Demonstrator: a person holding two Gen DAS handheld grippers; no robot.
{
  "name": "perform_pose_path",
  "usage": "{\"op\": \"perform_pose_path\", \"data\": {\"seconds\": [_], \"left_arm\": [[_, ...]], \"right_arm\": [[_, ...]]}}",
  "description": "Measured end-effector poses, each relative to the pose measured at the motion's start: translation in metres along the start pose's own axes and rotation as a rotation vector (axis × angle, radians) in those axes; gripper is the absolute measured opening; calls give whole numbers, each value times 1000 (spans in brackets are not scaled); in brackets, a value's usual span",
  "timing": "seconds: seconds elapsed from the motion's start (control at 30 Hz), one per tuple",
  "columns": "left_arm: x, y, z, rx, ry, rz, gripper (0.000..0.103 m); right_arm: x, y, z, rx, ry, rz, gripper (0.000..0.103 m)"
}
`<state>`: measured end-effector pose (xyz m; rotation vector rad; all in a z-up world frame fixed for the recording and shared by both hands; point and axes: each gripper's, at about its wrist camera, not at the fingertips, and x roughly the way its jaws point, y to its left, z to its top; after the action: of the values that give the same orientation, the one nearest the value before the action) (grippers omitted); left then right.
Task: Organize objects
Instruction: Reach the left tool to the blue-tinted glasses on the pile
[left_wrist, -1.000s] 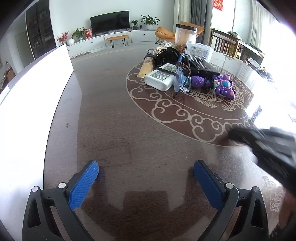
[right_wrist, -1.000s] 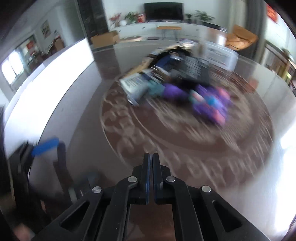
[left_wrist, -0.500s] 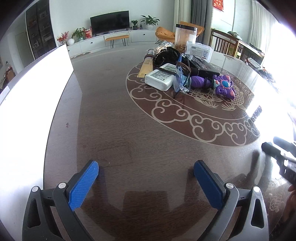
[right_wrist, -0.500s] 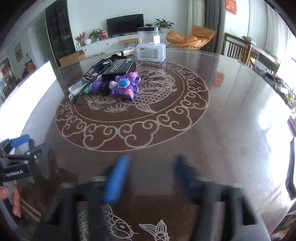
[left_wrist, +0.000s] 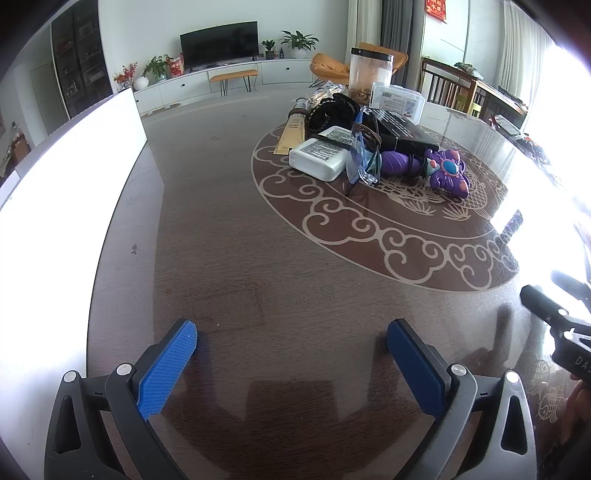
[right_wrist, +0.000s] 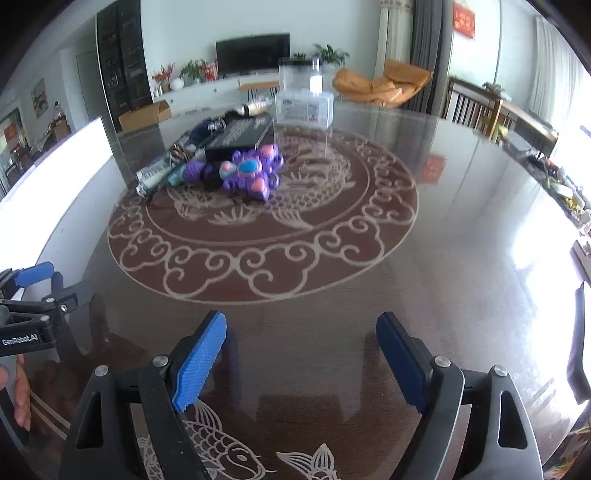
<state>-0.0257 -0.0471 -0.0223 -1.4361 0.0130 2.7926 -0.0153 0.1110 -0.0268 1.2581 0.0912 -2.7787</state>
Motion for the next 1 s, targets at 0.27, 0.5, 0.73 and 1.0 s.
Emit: {"op": "perform_pose_path", "data": {"seconds": [0.27,0.5,0.73,1.0], "left_arm": [[0,0,0,0,0,0,103],[3,-1,4,8,10,-11,103],[40,-3,60,-12,102,4,103],[60,17,95,-89,139,15,103]], "right_arm": [[-10,15,2,-74,-70,-28,84],[-7,8,3,-36,-54,-13,84],[-5,3,2,-8,-45,-1,84],[-3,1,2,-2,-27,13,84]]}}
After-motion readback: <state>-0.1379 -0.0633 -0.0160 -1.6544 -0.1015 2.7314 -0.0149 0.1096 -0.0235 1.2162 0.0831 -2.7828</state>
